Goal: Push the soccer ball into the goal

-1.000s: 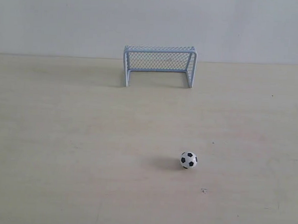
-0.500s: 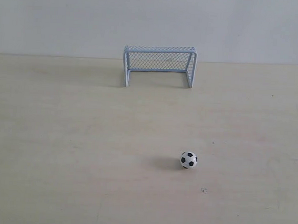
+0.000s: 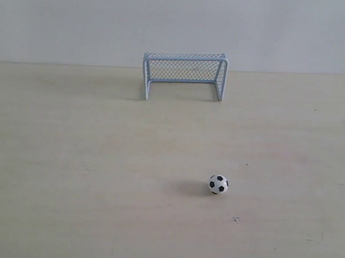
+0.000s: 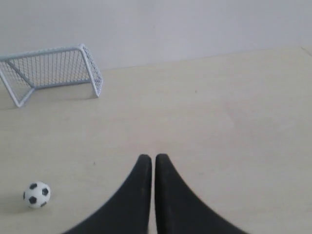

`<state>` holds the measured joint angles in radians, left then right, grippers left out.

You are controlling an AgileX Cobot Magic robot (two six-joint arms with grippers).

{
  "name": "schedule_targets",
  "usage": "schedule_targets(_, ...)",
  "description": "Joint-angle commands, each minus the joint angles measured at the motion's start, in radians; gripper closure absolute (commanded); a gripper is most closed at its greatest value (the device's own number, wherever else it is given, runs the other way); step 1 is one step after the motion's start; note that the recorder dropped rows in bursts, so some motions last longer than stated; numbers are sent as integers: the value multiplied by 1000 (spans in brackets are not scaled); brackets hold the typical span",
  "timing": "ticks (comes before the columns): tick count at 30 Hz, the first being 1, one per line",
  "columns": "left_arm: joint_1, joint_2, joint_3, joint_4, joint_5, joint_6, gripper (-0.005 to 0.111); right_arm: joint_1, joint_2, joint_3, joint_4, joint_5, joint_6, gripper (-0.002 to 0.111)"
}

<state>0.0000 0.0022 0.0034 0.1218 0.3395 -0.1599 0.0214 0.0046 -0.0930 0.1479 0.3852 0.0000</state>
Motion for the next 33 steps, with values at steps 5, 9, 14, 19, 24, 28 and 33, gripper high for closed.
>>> schedule_targets(5, 2, -2, -3, -1, 1, -5, 100, -1, -5, -159, 36, -4, 21, 108)
schedule_targets(9, 2, -2, -3, -1, 1, -5, 100, -1, -5, -204, 48, -12, 70, 108)
schedule_targets(14, 2, -2, -3, -1, 1, -5, 100, -1, -5, -248, 57, -19, 97, 108)
schedule_targets(19, 2, -2, -3, -1, 1, -5, 100, -1, -5, -248, 74, 13, 107, 108)
schedule_targets(24, 2, -2, -3, -1, 1, -5, 100, -1, -5, -248, 80, 30, 129, 108)
schedule_targets(28, 2, -2, -3, -1, 1, -5, 100, -1, -5, -248, 74, 16, 124, 108)
schedule_targets(33, 2, -2, -3, -1, 1, -5, 100, -1, -5, -248, 189, -78, 241, 108)
